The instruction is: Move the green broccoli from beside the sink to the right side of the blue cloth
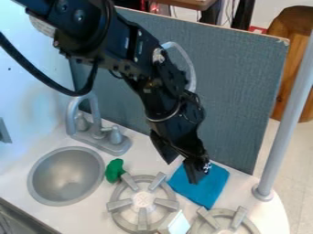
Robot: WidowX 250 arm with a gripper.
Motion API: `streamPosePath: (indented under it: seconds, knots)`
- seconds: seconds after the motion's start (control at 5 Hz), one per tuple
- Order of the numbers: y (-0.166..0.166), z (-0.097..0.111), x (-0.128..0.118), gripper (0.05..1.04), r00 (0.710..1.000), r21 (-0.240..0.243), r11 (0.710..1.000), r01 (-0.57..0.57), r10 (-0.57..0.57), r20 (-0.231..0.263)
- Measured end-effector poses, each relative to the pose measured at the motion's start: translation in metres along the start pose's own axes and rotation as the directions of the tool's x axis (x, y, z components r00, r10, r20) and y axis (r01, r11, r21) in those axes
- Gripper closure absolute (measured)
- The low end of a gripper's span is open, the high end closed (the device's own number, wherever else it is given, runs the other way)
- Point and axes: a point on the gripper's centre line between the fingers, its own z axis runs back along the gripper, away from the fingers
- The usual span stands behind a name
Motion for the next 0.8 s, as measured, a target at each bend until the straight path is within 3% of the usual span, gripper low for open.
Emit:
streamPosePath:
  seconds: [0.2,0.4,0.6,0.8]
  knots:
    - [0.001,-0.006,-0.004,0.075,1.0,-0.001,1.0,-0.008,0.008,-0.023]
    - [0.049,-0.016,-0.008,0.075,0.979,0.087,0.978,-0.192,0.197,-0.056]
    - [0.096,-0.022,-0.009,0.075,0.942,0.168,0.932,-0.322,0.334,-0.045]
    - [0.129,-0.031,-0.014,0.075,0.926,0.221,0.907,-0.36,0.376,-0.036]
